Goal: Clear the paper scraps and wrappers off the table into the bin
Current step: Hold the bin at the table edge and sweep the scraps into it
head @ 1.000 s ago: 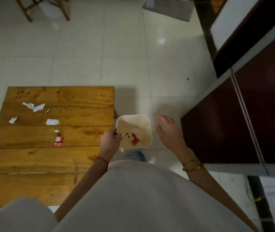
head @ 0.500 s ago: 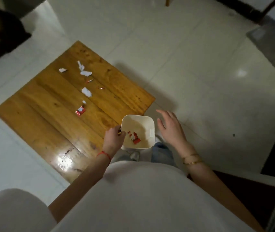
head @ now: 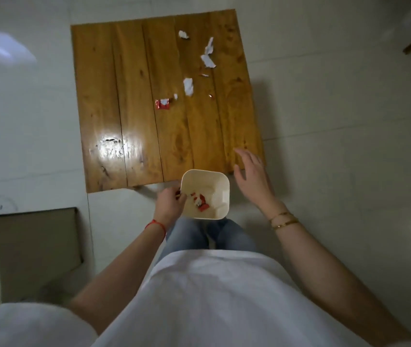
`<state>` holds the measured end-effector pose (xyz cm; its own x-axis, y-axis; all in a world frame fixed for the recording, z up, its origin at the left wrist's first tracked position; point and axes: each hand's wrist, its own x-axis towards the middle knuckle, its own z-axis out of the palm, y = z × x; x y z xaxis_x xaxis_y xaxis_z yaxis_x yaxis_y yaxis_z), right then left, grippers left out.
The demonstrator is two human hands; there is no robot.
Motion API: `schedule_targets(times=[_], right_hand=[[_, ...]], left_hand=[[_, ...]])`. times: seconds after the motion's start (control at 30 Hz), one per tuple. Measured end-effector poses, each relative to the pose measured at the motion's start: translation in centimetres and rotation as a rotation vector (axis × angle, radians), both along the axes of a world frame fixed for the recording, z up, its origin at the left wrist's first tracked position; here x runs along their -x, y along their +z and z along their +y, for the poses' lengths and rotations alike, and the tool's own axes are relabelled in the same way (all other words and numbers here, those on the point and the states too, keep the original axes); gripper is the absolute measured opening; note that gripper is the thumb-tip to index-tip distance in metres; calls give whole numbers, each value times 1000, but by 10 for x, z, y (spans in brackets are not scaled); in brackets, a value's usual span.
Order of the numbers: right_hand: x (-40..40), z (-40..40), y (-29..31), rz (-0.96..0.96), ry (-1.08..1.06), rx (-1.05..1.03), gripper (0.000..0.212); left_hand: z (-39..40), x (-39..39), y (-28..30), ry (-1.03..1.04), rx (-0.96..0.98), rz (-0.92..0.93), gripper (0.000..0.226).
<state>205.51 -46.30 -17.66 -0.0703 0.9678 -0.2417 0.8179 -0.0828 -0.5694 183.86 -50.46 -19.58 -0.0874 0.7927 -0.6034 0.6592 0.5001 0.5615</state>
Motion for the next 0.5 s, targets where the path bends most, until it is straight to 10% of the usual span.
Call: schedule_targets(times=[0.5], right_hand=[[59,107,-128,-1,295,4,48]], left_hand=[[-11,1,-117,246,207,8,25]])
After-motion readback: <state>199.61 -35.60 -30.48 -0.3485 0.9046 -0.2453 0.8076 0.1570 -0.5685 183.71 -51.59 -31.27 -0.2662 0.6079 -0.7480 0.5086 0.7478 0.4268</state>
